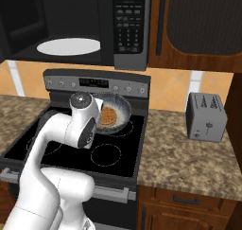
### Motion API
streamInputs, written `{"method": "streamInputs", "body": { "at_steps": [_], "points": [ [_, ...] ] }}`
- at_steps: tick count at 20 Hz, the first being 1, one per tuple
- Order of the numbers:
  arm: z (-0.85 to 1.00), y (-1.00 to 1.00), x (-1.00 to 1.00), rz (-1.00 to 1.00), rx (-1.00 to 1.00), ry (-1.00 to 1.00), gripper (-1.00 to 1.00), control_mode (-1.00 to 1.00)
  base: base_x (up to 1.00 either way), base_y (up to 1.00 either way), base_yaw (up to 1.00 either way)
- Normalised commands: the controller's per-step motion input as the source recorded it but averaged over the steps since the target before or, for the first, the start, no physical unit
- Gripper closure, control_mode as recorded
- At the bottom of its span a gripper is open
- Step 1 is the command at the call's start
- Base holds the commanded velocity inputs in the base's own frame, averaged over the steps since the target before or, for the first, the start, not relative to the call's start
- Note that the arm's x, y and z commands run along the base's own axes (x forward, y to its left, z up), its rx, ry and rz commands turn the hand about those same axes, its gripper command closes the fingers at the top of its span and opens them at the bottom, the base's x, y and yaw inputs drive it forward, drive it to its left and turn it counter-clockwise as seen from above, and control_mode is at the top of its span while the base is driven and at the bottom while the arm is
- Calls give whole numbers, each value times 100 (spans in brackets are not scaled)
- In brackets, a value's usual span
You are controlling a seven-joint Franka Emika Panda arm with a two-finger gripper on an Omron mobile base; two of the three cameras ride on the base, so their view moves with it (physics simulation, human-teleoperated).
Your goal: Open the microwave, place the bowl with waffle inside the microwave, then close the microwave door and turn it on.
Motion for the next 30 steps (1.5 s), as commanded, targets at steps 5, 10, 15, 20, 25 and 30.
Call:
{"method": "streamInputs", "body": {
  "at_steps": [5,10,15,20,25,30],
  "points": [
    [100,58,-21,15,-24,0,100,-100,0,0,0],
    [100,65,-70,13,-28,0,100,-100,0,0,0],
    [99,34,-13,19,-12,-12,100,-100,0,0,0],
    [87,0,70,20,1,-11,100,-100,0,0,0],
    [43,21,95,8,2,-4,100,-100,0,0,0],
    [0,51,100,0,-1,0,100,-100,0,0,0]
  ]
}}
